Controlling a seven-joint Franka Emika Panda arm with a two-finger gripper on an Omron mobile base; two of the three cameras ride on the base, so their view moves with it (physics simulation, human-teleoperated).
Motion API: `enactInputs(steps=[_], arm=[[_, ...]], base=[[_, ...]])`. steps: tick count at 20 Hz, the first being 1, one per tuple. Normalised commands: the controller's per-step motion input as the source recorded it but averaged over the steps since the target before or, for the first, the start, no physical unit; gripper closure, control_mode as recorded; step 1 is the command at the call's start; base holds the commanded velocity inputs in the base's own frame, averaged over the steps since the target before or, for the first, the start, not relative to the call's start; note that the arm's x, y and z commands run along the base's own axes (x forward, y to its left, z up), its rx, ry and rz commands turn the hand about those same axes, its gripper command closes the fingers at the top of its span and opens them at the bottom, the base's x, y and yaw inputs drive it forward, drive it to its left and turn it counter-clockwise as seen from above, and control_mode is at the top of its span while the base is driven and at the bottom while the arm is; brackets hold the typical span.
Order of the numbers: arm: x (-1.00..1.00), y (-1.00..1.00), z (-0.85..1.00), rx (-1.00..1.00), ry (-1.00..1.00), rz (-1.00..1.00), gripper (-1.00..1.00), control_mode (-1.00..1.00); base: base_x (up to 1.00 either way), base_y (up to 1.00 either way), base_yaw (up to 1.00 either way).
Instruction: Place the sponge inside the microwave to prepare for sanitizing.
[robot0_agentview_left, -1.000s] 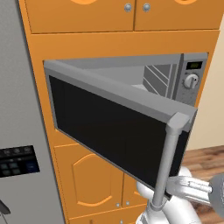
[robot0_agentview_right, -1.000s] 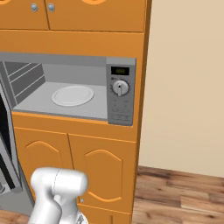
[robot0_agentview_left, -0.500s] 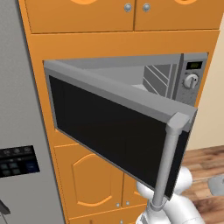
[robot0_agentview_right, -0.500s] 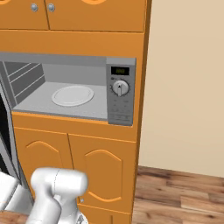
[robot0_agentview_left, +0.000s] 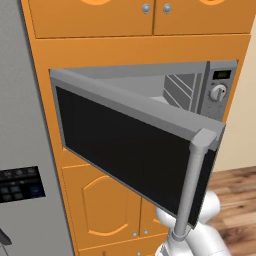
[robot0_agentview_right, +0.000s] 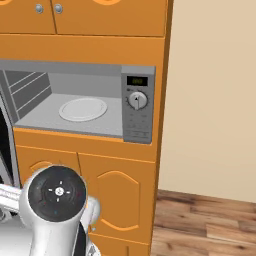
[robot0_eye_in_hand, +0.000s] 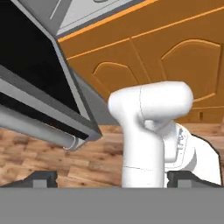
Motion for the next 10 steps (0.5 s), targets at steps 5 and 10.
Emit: enactInputs(steps=[5, 10], arm=[[0.87, -0.19, 0.0, 0.44, 0.21, 0.15, -1.0, -1.0], [0.76, -0.07, -0.13, 0.37, 0.09, 0.15, -1.0, -1.0]], base=[[0.0, 0.0, 0.0], [0.0, 0.0, 0.0]])
